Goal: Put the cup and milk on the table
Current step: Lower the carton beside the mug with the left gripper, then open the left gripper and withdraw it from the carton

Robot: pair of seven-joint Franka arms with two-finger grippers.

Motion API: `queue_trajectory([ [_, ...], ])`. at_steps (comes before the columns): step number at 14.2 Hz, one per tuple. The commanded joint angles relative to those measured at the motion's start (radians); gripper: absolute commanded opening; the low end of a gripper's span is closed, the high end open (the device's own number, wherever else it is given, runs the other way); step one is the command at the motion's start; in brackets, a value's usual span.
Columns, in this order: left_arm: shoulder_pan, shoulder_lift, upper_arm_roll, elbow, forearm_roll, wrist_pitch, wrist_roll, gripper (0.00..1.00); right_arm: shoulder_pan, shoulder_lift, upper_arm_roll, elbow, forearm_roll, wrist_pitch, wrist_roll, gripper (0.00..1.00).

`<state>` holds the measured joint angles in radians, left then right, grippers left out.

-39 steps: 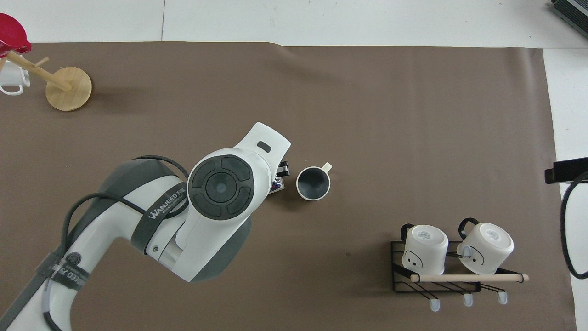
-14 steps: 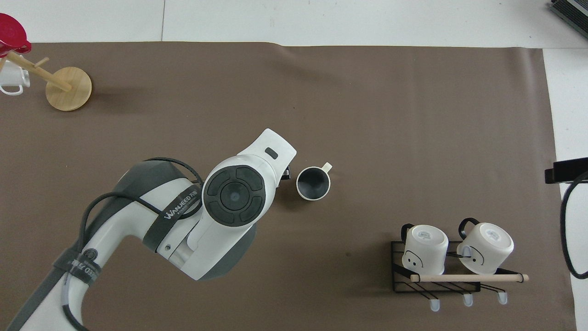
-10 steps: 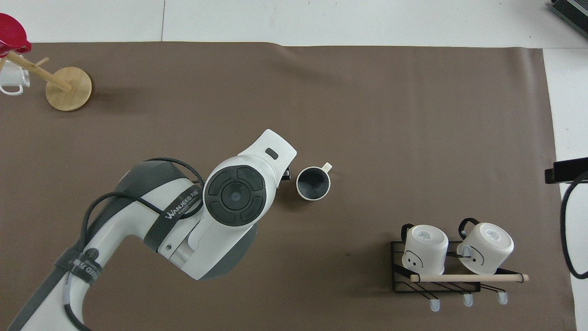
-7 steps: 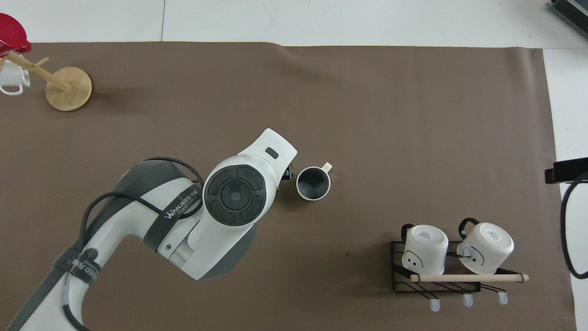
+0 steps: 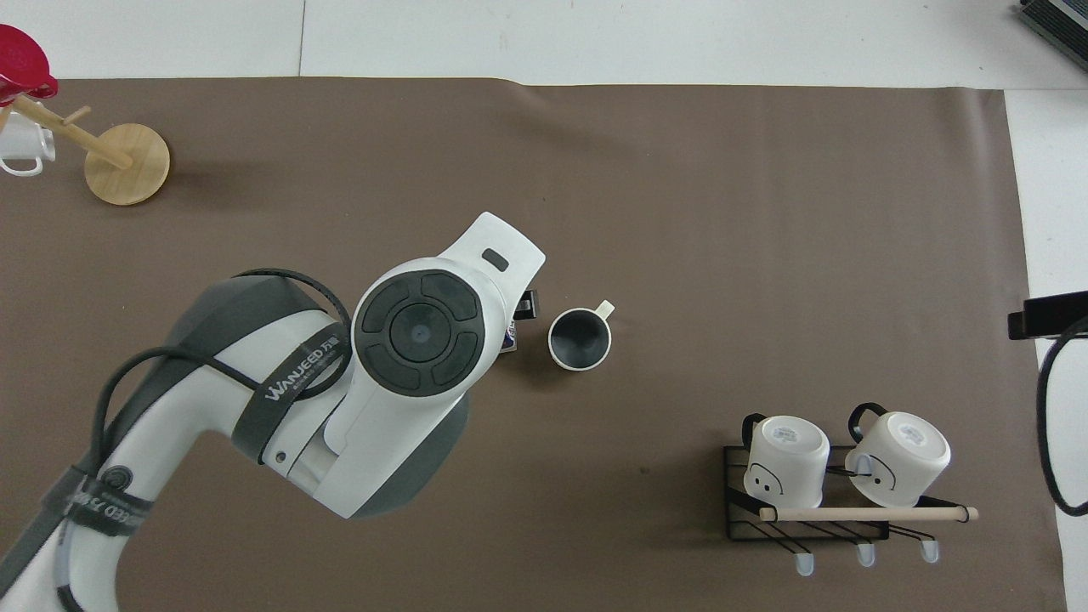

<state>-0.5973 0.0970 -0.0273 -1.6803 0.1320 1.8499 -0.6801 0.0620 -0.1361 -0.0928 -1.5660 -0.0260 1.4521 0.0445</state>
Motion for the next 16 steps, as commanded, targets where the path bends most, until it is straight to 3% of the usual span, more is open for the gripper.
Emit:
queue_trajectory([
  [1,0.083,-0.058,0.001,0.022,-0.032,-0.113,0.162,1.0,-0.005,-0.02,0.002,-0.019,0.003,0.002,-0.025,1.0],
  [6,0.256,-0.072,0.001,0.14,-0.068,-0.279,0.433,1.0,-0.005,-0.019,0.002,-0.019,0.003,0.002,-0.025,1.0],
  [12,0.34,-0.129,0.009,0.143,-0.068,-0.368,0.514,1.0,-0.005,-0.02,0.002,-0.019,0.003,0.002,-0.025,1.0],
  [16,0.448,-0.143,0.007,0.145,-0.069,-0.397,0.623,1.0,-0.005,-0.02,0.004,-0.019,0.003,0.002,-0.025,1.0],
])
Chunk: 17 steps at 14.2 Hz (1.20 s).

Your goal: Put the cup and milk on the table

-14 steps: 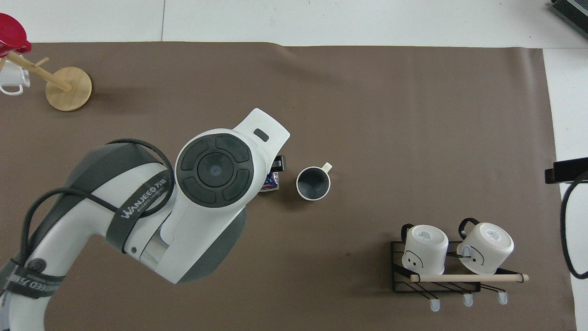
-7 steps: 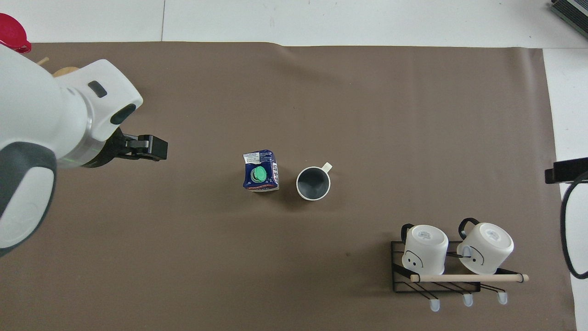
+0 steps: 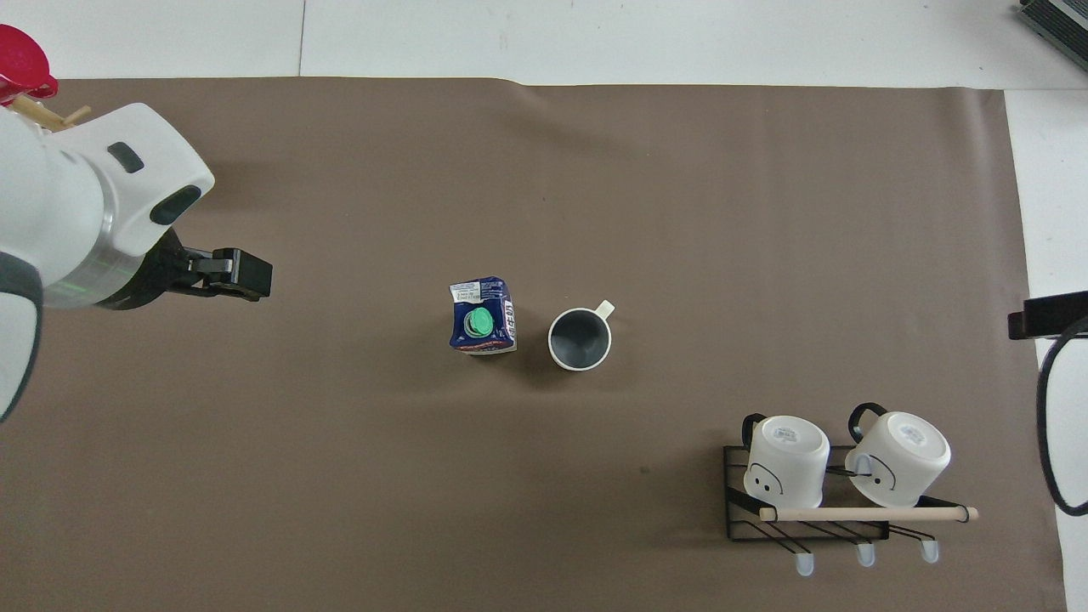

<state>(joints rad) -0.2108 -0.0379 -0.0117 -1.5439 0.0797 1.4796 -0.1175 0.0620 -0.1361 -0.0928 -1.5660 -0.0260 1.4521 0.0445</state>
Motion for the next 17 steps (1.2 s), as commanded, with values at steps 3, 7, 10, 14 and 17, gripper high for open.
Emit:
queue_trajectory([
  [3,0.097,-0.008,-0.008,0.01,-0.032,-0.03,0.059,1.0,-0.013,-0.02,-0.001,-0.019,0.0,0.001,-0.023,1.0],
  [7,0.099,-0.011,-0.007,0.011,-0.032,-0.036,0.058,1.0,-0.018,-0.017,-0.007,-0.016,0.008,-0.016,-0.022,1.0],
  [10,0.097,-0.011,-0.008,0.011,-0.053,-0.033,0.061,1.0,-0.019,0.013,-0.005,0.007,0.011,-0.031,-0.021,1.0],
  [14,0.108,-0.014,-0.002,0.01,-0.116,-0.039,0.059,1.0,-0.025,0.036,-0.01,0.031,0.038,-0.029,-0.018,1.0],
  [17,0.107,-0.022,-0.001,0.008,-0.116,-0.045,0.056,1.0,-0.022,0.032,-0.011,0.023,0.035,-0.022,-0.018,1.0],
])
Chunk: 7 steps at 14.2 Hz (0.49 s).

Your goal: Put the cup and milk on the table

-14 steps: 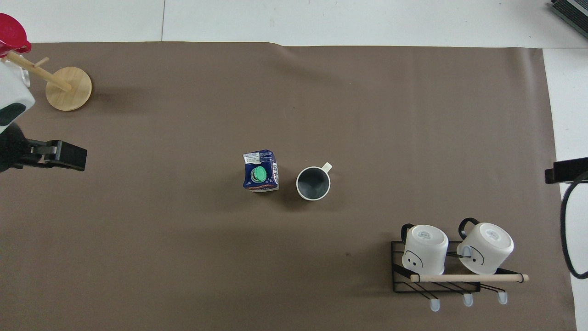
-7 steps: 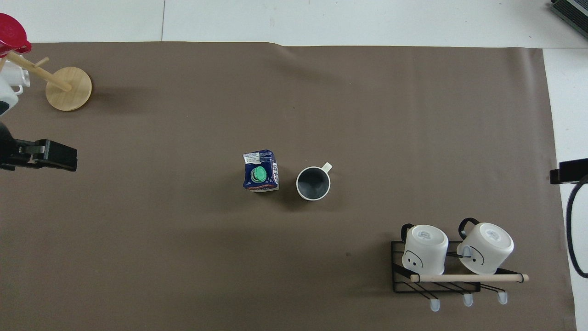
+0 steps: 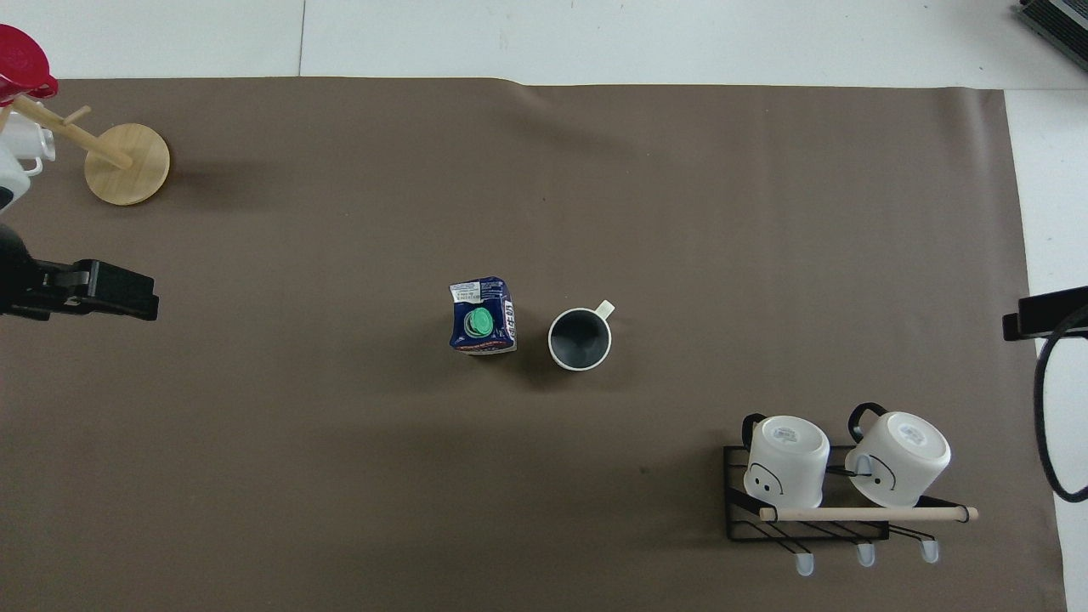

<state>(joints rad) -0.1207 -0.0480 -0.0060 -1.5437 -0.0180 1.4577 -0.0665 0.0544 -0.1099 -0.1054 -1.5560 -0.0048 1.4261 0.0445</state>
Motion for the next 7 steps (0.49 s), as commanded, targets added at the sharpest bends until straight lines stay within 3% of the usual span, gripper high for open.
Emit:
queue_trajectory([
  [1,0.016,-0.013,-0.006,0.007,-0.019,-0.023,0.005,1.0,-0.015,0.006,0.001,0.014,0.014,0.005,-0.018,1.0],
  [7,0.021,-0.026,-0.009,0.001,-0.016,-0.025,-0.003,1.0,-0.015,0.006,0.001,0.014,0.014,0.007,-0.018,1.0],
])
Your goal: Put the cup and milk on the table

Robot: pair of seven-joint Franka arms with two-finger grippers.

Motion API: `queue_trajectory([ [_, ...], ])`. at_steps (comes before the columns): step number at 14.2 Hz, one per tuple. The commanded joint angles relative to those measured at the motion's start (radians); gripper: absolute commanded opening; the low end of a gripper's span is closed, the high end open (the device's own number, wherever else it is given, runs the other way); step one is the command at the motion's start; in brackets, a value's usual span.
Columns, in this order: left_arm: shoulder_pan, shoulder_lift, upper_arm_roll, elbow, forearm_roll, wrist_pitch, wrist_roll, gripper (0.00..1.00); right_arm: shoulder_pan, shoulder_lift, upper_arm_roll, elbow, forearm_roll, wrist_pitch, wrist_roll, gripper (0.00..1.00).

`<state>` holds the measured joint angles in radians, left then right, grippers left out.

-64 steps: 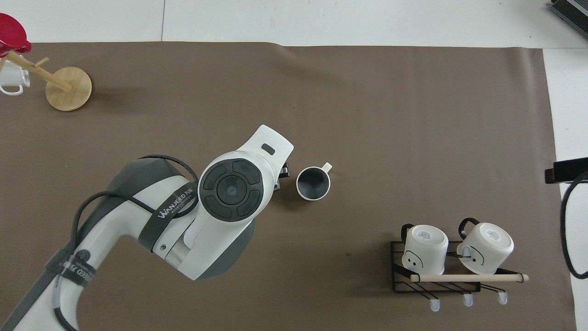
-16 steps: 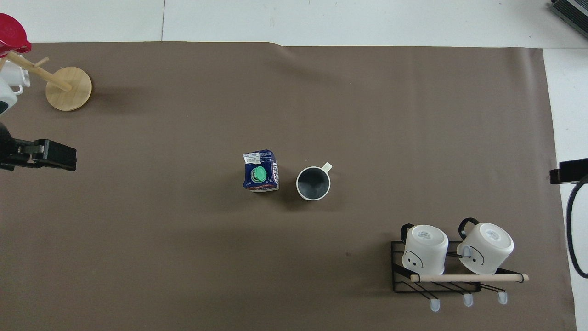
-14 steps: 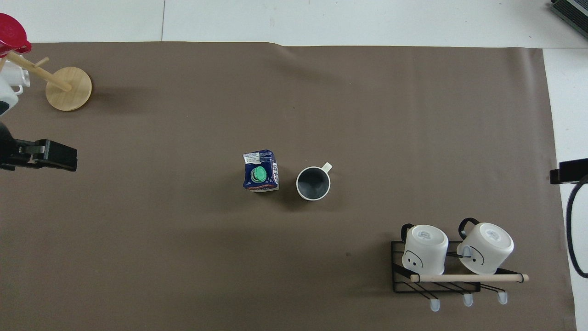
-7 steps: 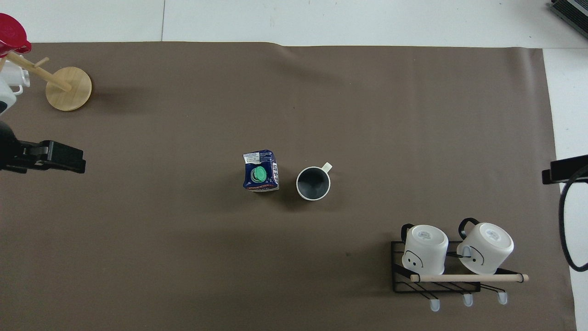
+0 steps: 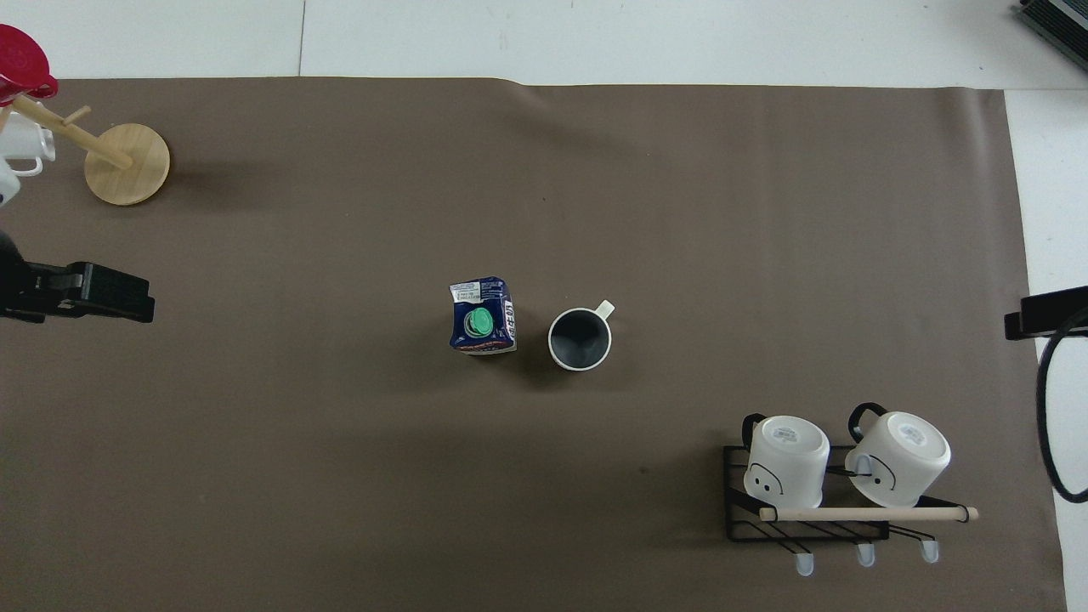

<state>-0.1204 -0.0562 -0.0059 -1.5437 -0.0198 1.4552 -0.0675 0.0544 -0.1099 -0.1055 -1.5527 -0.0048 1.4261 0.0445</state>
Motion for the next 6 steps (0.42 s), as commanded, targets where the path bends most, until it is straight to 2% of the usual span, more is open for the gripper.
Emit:
queue_trajectory([
  [1,0.021,-0.023,-0.009,-0.004,-0.014,-0.024,-0.001,1.0,-0.015,0.006,0.001,0.011,0.014,0.007,-0.02,1.0],
  [6,0.021,-0.036,-0.011,-0.022,-0.016,-0.035,-0.003,1.0,-0.011,0.004,0.003,0.011,0.016,0.005,-0.018,1.0],
])
